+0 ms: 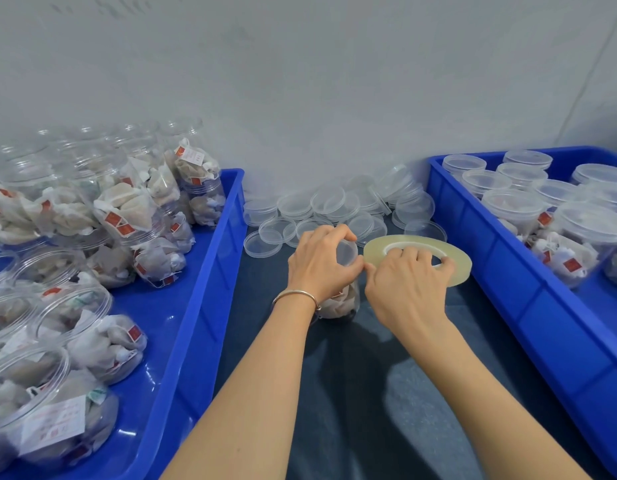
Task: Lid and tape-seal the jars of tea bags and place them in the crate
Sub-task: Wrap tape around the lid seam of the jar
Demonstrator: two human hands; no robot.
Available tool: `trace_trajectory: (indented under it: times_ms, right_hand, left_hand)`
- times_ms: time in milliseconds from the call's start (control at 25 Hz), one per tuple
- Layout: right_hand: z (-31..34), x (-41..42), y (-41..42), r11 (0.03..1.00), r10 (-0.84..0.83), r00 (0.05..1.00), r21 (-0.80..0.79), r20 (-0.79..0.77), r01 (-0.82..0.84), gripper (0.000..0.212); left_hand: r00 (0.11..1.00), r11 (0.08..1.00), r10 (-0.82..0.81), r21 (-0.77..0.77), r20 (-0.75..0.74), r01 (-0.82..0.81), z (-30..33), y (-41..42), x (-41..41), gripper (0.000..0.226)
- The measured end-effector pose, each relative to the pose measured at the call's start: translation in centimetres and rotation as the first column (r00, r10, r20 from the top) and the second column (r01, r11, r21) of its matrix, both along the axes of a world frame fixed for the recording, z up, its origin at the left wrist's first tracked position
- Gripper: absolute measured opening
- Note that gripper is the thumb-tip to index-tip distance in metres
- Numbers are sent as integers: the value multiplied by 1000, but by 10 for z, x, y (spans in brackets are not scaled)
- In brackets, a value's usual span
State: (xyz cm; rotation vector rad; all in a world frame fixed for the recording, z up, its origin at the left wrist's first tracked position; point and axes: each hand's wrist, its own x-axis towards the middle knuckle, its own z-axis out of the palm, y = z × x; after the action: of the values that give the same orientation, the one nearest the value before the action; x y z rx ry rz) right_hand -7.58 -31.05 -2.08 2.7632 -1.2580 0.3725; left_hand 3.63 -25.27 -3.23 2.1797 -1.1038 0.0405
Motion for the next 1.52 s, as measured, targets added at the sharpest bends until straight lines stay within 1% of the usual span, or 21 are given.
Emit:
trace_trajectory:
  times_ms: [160, 360, 520, 600, 680, 760, 800, 880, 1000, 1160, 1280, 1400, 1520]
  right_hand:
    - [3, 1, 3, 1000, -9, 1000, -26, 4, 9, 43]
    - [4, -3, 4, 999, -19, 1000, -45, -5, 19, 45]
    - [3, -1, 4, 1000, -18, 1000, -19, 11, 18, 47]
    - [-1, -3, -2, 1000, -1, 1000, 23, 12, 1, 47]
    - [-7, -8, -12, 999, 24, 1000, 26, 0, -24, 46]
    - [-10, -11, -23, 1000, 20, 999, 18, -33, -19, 45]
    - [-10, -12, -27, 1000, 18, 998, 17, -55, -17, 45]
    - [-11, -11, -33, 999, 30, 996, 20, -89, -29, 47]
    - [-9, -11, -36, 998, 58, 994, 20, -98, -56, 48]
    - [-7, -11, -30, 998, 64, 996, -3, -70, -64, 47]
    - [-8, -12, -21, 998, 59, 997, -6, -42, -59, 47]
    - [-7, -13, -14, 1000, 6, 1000, 18, 20, -6, 48]
    - [-3, -12, -3, 1000, -27, 1000, 1, 5, 27, 49]
  left_hand:
    - [999, 999, -45, -24, -20, 45, 1, 0, 4, 27]
    - [990, 987, -133, -91, -37, 129, 1, 0, 13, 22]
    - [989, 987, -136, -91, -60, 130, 3, 0, 14, 21]
    - [989, 990, -139, -12, -54, 139, 6, 1, 14, 23]
    - [990, 979, -137, 152, -19, 138, 7, 1, 11, 30]
    - [995, 948, -96, 305, 4, 91, 5, 1, 0, 35]
    - [997, 938, -80, 337, 1, 75, 4, 1, -7, 35]
    - [998, 935, -65, 351, 20, 54, 4, 0, -20, 33]
    - [995, 952, -29, 307, 93, -1, 3, 1, -27, 30]
    - [991, 978, 64, 192, 114, -85, -5, 1, -30, 25]
    - [993, 987, 120, 102, 17, -121, -3, -4, -31, 21]
    - [990, 994, 102, 47, -96, -98, 1, -7, -26, 25]
    - [994, 998, 67, 23, -89, -65, 2, -8, -21, 28]
